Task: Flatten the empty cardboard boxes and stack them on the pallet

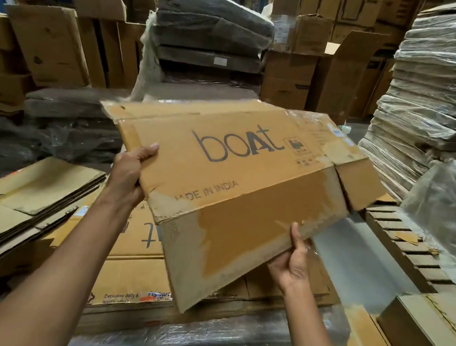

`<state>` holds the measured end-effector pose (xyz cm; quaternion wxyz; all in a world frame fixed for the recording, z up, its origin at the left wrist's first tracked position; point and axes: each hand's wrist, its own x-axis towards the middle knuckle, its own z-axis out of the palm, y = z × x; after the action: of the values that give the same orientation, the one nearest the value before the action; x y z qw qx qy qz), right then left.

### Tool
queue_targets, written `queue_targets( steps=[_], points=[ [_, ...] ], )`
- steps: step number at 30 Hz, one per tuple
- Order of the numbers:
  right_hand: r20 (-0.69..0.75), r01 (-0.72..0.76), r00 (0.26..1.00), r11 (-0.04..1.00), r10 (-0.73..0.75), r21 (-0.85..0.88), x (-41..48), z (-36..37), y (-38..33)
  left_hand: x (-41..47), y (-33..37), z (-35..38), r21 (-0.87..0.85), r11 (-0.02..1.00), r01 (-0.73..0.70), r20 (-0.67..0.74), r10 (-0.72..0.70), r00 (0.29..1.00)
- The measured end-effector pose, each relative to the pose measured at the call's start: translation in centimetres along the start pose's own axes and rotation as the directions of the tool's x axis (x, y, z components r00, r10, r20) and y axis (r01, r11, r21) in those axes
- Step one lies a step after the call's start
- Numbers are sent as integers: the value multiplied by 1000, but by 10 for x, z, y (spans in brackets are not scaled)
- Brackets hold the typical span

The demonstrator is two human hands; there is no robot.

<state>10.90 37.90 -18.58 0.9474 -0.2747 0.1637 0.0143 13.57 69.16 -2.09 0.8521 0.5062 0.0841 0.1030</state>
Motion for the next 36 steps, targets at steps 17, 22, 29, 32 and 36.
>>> queue_targets(
  steps=[17,22,29,32,36],
  points=[
    [-393,-42,919,981,-37,-190,12,-45,98,-97,-188,-105,47,855,517,513,-465,722],
    [-350,-5,935,987,-52,-159,3,26,102,-106,-197,-52,-29,897,440,334,-406,850],
    [-153,-99,986,979,72,-177,-5,53,106,-79,-178,-56,-71,951,300,-107,-306,946],
    [-210,-119,974,982,86,-148,2,37,87,-63,-167,-84,-77,957,279,-167,-288,943],
    [-290,-55,955,998,56,11,6,-3,49,-49,-152,-127,-95,971,220,-270,-238,933]
  ],
)
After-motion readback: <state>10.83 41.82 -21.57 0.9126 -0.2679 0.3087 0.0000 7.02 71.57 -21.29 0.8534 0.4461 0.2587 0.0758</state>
